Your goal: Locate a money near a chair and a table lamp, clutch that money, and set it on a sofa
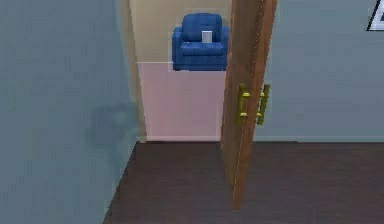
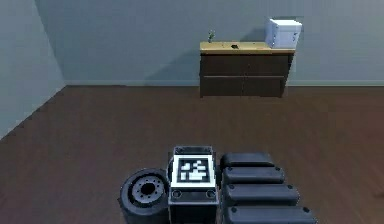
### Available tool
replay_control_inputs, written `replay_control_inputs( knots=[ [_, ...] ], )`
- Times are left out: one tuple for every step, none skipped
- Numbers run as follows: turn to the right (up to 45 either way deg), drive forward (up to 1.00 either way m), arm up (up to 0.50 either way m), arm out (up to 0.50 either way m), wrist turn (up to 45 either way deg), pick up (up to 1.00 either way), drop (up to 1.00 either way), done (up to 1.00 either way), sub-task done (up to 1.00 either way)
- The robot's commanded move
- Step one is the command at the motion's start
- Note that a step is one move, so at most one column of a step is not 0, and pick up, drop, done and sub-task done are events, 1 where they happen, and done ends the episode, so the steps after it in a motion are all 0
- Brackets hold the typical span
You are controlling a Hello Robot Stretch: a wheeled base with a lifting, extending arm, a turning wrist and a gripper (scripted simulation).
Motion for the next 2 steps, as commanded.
replay_control_inputs(
  knots=[
    [0.0, 1.0, 0.0, 0.0, 0.0, 0.0, 0.0, 0.0, 0.0],
    [0.0, 1.0, 0.0, 0.0, 0.0, 0.0, 0.0, 0.0, 0.0]
  ],
)
